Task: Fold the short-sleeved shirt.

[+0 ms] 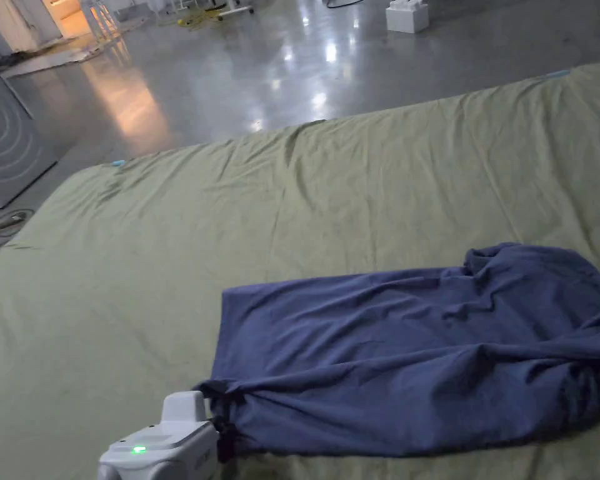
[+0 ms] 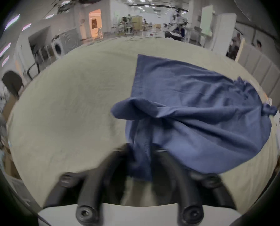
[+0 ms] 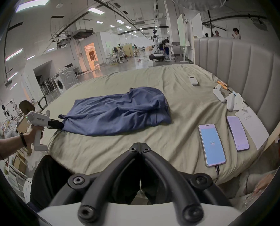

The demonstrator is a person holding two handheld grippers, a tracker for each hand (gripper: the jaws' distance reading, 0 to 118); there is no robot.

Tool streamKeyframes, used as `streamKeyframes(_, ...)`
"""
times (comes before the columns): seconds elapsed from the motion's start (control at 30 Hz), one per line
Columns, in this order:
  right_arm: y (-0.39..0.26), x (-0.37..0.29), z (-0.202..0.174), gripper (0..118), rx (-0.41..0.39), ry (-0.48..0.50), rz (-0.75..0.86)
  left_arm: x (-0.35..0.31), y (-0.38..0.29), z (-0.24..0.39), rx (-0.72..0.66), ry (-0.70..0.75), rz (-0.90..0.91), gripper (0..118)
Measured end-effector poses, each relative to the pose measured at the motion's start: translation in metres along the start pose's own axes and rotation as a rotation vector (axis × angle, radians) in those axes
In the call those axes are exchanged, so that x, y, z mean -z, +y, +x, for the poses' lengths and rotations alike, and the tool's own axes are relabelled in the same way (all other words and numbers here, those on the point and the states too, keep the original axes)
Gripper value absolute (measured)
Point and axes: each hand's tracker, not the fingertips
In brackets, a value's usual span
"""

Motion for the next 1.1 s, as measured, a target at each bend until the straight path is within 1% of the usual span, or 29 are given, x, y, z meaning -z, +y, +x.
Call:
streamKeyframes(0.1, 0.011, 0.019, 0.003, 1, 0.031, -0.003, -0.007, 0.012, 0.005, 0.009, 0.011, 0.021, -0.063, 10)
streamKeyframes(0.13, 0.018, 0.033, 0.005, 2, 0.035, -0.007, -0.012, 0.016, 0.007, 0.011, 0.030, 0.024, -0.087, 10)
streamKeyframes(0.17, 0.025, 0.045, 0.007, 17, 0.040, -0.016, -0.016, 0.019, 0.009, 0.014, 0.073, 0.030, -0.103, 10)
streamKeyframes(0.2, 0.032, 0.063, 0.009, 41, 0.053, -0.035, -0.029, 0.022, 0.012, 0.016, 0.118, 0.038, -0.110, 10)
streamKeyframes(0.23, 0.037, 0.084, 0.012, 68, 0.077, -0.052, -0.048, 0.022, 0.013, 0.019, 0.156, 0.046, -0.121, 10)
streamKeyframes(0.27, 0.041, 0.103, 0.016, 86, 0.106, -0.063, -0.071, 0.022, 0.013, 0.021, 0.180, 0.049, -0.125, 10)
streamKeyframes(0.3, 0.045, 0.125, 0.025, 84, 0.123, -0.060, -0.075, 0.022, 0.013, 0.023, 0.208, 0.051, -0.125, 10)
streamKeyframes(0.33, 0.048, 0.146, 0.031, 81, 0.140, -0.041, -0.086, 0.021, 0.013, 0.022, 0.207, 0.050, -0.122, 10)
streamKeyframes(0.4, 0.054, 0.180, 0.035, 81, 0.147, -0.067, -0.128, 0.021, 0.013, 0.020, 0.201, 0.048, -0.123, 10)
streamKeyframes(0.43, 0.054, 0.195, 0.039, 81, 0.135, -0.083, -0.137, 0.020, 0.014, 0.018, 0.193, 0.041, -0.125, 10)
streamKeyframes(0.5, 0.055, 0.217, 0.042, 81, 0.084, -0.156, -0.153, 0.016, 0.016, 0.017, 0.170, 0.027, -0.129, 10)
streamKeyframes(0.53, 0.055, 0.226, 0.044, 80, 0.069, -0.177, -0.160, 0.015, 0.016, 0.016, 0.165, 0.020, -0.130, 10)
streamKeyframes(0.63, 0.051, 0.250, 0.053, 78, 0.045, -0.248, -0.207, 0.012, 0.016, 0.015, 0.155, 0.003, -0.129, 10)
streamKeyframes(0.7, 0.049, 0.257, 0.056, 77, 0.060, -0.221, -0.207, 0.011, 0.015, 0.016, 0.155, 0.000, -0.126, 10)
streamKeyframes(0.73, 0.048, 0.255, 0.053, 75, 0.039, -0.216, -0.193, 0.011, 0.016, 0.016, 0.154, 0.000, -0.123, 10)
streamKeyframes(0.77, 0.050, 0.254, 0.049, 68, -0.017, -0.222, -0.176, 0.010, 0.015, 0.017, 0.151, 0.001, -0.120, 10)
streamKeyframes(0.83, 0.052, 0.249, 0.040, 50, -0.095, -0.208, -0.178, 0.007, 0.011, 0.018, 0.144, 0.006, -0.103, 10)
streamKeyframes(0.87, 0.053, 0.249, 0.038, 26, -0.116, -0.206, -0.182, 0.011, 0.011, 0.013, 0.128, 0.006, -0.093, 10)
streamKeyframes(0.9, 0.054, 0.248, 0.038, 14, -0.122, -0.201, -0.187, 0.009, 0.013, 0.009, 0.071, -0.005, -0.084, 10)
streamKeyframes(0.93, 0.056, 0.248, 0.041, 13, -0.100, -0.198, -0.192, 0.005, 0.017, -0.002, -0.051, -0.042, -0.085, 10)
streamKeyframes(0.97, 0.058, 0.245, 0.042, 9, -0.080, -0.186, -0.192, -0.001, 0.020, -0.012, -0.141, -0.076, -0.070, 9)
streamKeyframes(1.0, 0.060, 0.239, 0.042, 9, -0.064, -0.186, -0.170, -0.006, 0.018, -0.017, -0.199, -0.111, -0.051, 8)
streamKeyframes(1.07, 0.064, 0.225, 0.040, 8, -0.049, -0.195, -0.136, -0.027, 0.014, -0.026, -0.136, -0.051, 0.024, 8)
streamKeyframes(1.1, 0.066, 0.218, 0.038, 8, -0.051, -0.201, -0.122, -0.037, 0.014, -0.030, -0.125, -0.067, 0.039, 8)
